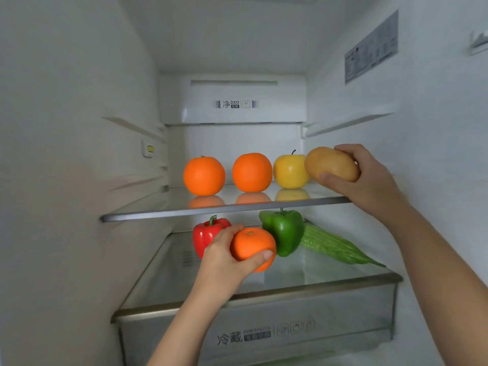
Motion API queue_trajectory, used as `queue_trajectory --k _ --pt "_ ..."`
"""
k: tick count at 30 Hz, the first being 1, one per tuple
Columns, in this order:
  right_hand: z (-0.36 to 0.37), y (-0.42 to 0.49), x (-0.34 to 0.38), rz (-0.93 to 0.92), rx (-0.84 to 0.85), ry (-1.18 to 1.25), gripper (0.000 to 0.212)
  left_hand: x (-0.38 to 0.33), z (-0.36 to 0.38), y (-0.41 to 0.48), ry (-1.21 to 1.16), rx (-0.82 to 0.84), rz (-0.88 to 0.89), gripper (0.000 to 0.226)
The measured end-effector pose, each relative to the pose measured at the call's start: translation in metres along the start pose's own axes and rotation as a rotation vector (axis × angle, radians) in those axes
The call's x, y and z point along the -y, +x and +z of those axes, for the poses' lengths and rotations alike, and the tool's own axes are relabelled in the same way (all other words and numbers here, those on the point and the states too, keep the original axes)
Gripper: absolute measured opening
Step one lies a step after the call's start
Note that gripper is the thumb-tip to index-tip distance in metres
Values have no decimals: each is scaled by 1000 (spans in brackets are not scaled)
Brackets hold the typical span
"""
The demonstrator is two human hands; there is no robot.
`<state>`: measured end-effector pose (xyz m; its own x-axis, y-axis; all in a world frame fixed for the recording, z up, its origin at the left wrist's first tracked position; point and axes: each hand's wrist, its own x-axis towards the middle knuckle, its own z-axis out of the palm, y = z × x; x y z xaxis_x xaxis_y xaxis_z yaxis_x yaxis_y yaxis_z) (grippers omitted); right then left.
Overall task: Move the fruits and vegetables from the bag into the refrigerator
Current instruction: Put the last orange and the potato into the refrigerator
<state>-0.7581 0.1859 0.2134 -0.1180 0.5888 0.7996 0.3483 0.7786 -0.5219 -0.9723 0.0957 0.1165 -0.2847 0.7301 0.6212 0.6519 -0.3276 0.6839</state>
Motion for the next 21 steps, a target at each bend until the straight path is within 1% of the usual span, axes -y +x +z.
queue_trajectory --k 3,7,8,12,17,21 --pt "-4 13 -6 13 58 -65 54 8 -2 8 -39 62 -26 65" --pt "-7 27 -14 35 131 -150 55 15 -2 13 -50 193 -16 54" --pt "-8 30 -16 49 140 -153 55 16 -2 13 -58 211 -12 55" --pt "-9 35 -23 88 163 -143 52 21 1 15 -81 225 -22 54" --pt "-9 36 -25 96 128 -86 51 26 -1 15 -133 227 -36 53" --pt "-9 36 -27 89 165 -99 50 25 -1 15 -152 226 -39 54"
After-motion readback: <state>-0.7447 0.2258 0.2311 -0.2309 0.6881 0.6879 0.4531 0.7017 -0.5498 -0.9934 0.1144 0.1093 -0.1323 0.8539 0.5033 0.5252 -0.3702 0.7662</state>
